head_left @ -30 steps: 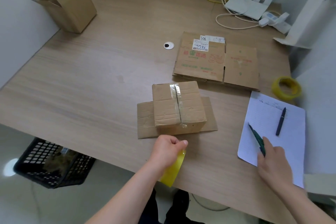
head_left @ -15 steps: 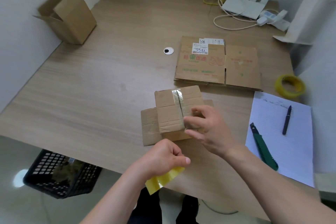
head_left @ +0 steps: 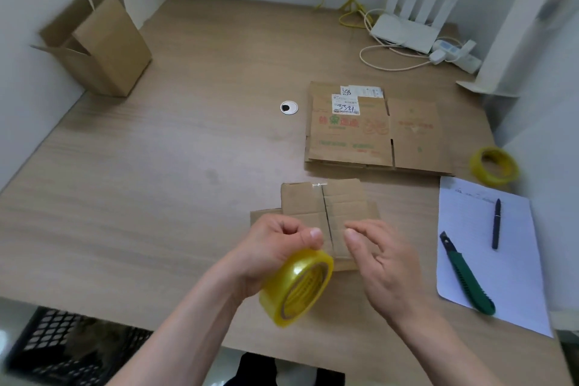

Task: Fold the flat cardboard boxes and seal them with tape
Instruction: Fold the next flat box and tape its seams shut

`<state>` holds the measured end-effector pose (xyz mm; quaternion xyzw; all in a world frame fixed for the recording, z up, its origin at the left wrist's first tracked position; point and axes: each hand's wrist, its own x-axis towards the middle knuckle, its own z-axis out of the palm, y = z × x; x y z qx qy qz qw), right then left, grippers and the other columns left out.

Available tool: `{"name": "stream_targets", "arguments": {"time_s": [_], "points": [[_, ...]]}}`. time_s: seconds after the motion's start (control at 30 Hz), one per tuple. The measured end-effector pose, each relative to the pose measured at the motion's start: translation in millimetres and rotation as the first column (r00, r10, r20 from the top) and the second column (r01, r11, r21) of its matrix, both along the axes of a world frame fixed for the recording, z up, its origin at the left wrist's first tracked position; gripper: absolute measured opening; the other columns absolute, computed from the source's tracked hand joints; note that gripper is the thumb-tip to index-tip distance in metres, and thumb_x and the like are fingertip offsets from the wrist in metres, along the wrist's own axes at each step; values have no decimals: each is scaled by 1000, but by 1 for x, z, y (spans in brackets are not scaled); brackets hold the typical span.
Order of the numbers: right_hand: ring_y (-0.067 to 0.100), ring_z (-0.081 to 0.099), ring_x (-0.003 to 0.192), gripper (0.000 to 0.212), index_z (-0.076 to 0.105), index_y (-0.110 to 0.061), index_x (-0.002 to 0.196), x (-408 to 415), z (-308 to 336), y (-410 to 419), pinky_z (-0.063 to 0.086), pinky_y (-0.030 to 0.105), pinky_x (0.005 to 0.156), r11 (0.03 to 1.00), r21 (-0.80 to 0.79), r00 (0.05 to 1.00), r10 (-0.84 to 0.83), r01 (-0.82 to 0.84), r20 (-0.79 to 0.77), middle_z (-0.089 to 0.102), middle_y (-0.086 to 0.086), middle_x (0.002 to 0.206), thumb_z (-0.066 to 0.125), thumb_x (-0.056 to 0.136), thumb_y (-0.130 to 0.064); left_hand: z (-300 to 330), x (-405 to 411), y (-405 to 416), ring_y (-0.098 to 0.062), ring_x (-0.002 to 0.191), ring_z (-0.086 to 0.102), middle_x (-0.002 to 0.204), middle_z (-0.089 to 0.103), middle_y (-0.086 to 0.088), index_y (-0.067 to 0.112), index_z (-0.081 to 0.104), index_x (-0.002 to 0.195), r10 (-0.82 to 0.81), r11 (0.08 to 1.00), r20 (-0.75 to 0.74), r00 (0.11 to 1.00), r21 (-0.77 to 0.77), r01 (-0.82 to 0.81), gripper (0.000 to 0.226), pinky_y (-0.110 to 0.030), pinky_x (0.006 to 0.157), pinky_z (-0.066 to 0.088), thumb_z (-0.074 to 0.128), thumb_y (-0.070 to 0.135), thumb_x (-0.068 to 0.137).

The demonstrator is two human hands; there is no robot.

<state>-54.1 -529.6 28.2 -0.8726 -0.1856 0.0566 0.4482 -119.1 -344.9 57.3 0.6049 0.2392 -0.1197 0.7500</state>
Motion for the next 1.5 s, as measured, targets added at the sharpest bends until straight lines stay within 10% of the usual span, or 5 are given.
{"name": "stream_targets", "arguments": {"time_s": [0.3,0.47,0.77,1.03,1.5], "points": [[12,67,73,60,49,-50,127,-32,38,31,57,28,70,890,391,873,-15,233,-487,70,-4,73,74,76,-30,19,38,-26,-31,71,62,80,66,-26,8,76,80,217,945,-11,976,-247,-213,20,-43,69,53,68,25,89],[22,58,67,38,67,-42,101,-20,54,30,48,36,62,886,372,899,-102,276,-426,68,20,79,53,74,-19,17,32,-30,-4,87,65,110,69,-12,11,78,100,93,995,231,969,-63,-80,17,-14,70,49,63,12,92],[20,47,59,26,73,-25,80,-2,61,21,39,33,56,875,365,922,-195,317,-333,57,18,61,63,87,-2,12,34,-34,-19,114,56,115,54,-14,15,73,112,-69,987,534,843,160,-21,25,-34,98,50,62,8,91],[9,49,52,9,65,-31,78,10,58,-3,37,21,48,987,-79,990,-140,139,-4,57,-4,55,65,86,-26,-3,33,-40,2,76,62,85,70,4,48,70,87,69,890,426,902,382,-248,25,-17,74,50,74,23,86],[8,49,57,15,68,-36,85,26,60,-67,28,14,46,838,-459,899,407,-296,164,56,-12,57,62,86,-50,-1,8,-93,0,63,59,72,70,10,24,79,81,-85,792,382,920,586,-170,8,-15,55,42,77,17,82]]}}
